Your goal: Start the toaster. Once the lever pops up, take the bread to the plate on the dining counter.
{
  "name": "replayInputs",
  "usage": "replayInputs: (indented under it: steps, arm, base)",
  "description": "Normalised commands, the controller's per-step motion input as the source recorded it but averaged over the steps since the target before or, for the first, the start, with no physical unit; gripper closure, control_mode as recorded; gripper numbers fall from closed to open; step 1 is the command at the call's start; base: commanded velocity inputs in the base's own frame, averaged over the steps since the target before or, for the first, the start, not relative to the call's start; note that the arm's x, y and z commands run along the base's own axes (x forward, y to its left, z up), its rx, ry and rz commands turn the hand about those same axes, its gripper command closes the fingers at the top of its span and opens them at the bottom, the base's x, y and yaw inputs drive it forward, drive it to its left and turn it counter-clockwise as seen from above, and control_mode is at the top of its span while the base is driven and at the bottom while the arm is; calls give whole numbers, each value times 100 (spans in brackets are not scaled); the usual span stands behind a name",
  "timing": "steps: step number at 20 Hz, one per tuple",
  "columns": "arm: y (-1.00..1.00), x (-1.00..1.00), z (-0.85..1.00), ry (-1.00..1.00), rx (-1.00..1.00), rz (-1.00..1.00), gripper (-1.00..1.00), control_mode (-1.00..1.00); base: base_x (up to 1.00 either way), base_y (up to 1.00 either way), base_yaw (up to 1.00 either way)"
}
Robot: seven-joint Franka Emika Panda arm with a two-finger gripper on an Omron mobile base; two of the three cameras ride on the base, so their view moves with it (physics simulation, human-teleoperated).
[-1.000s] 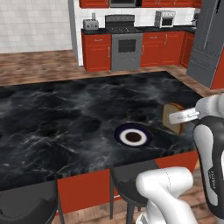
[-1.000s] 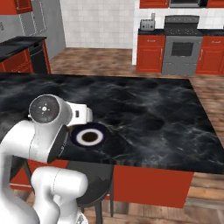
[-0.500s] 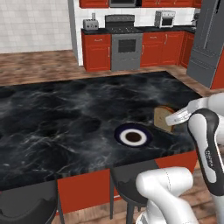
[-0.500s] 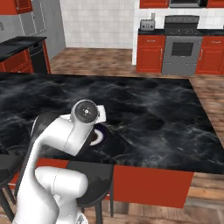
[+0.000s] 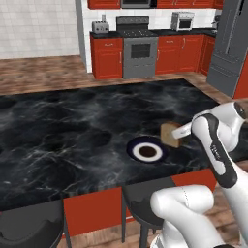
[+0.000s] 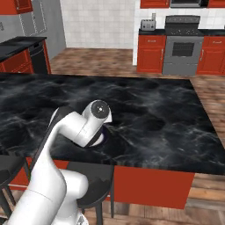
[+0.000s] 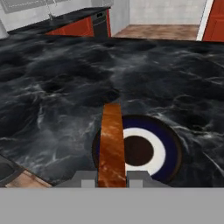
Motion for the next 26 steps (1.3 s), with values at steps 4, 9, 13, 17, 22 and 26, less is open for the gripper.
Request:
replayInputs:
  steps: [4,9,13,17,22,26]
  arm:
    - [2,25,-39,7,0,0,100,-100]
    - [0,33,-38,4,0,0,100,-100]
    - [0,35,-30,2,0,0,100,-100]
    - [0,32,-28,2,0,0,100,-100]
    - [0,34,-18,2,0,0,100,-100]
    - [6,37,-12,0,0,0,100,-100]
  base:
    - [0,0,0]
    - [0,0,0]
    - [0,0,0]
    - [0,0,0]
    - [0,0,0]
    - [0,0,0]
